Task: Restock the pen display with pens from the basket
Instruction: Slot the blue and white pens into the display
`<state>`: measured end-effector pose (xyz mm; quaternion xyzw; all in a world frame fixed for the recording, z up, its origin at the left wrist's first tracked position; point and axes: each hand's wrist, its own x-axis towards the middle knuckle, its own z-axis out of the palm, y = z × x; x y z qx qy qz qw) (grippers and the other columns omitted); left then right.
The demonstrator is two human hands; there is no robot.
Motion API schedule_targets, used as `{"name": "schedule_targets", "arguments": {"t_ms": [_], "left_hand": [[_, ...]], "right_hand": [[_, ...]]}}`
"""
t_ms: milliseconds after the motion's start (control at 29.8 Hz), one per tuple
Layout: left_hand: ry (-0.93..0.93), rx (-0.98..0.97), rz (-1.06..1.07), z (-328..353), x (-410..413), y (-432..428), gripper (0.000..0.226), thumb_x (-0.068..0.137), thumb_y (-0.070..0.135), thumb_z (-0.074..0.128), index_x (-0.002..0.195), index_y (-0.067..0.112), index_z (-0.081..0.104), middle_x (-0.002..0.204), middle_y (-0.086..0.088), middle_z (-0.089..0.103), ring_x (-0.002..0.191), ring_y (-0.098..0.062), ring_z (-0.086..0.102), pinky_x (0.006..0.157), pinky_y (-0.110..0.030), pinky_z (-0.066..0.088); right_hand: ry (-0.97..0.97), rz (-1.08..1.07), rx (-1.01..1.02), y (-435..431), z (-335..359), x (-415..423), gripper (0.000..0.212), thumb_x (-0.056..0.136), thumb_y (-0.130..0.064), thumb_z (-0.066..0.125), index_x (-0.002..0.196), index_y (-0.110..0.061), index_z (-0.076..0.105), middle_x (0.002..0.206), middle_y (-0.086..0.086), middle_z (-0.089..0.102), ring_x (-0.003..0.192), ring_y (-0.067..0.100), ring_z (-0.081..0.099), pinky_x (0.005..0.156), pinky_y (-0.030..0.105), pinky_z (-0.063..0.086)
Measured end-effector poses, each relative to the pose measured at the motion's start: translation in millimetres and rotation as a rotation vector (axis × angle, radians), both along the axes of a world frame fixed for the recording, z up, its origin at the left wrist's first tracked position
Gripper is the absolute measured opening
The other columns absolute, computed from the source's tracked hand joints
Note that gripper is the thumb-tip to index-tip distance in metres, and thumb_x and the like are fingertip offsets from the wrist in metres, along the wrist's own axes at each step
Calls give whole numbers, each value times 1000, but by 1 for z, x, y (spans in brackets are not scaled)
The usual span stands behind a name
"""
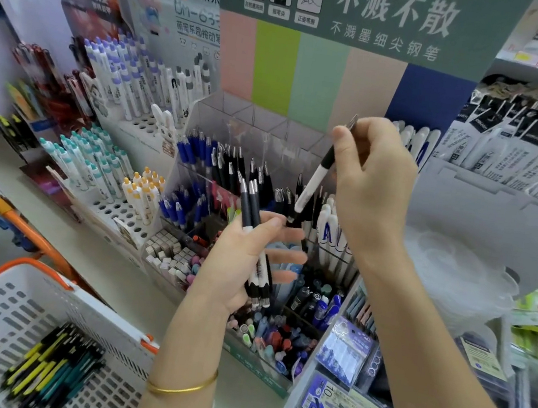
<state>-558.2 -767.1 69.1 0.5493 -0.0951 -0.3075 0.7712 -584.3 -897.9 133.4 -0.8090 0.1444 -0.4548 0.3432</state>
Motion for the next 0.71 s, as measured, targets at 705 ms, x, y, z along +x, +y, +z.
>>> {"name": "schedule_targets", "arguments": {"t_ms": [705], "left_hand": [[-69,-39,49,4,-2,-1,19,102,19,45,104,6,60,64,1,52,54,-10,49,49,-23,48]], "right_hand": [[785,-95,-582,0,-11,2,30,93,-36,57,104,-9,67,108,8,56,109,30,47,70,33,33]]}}
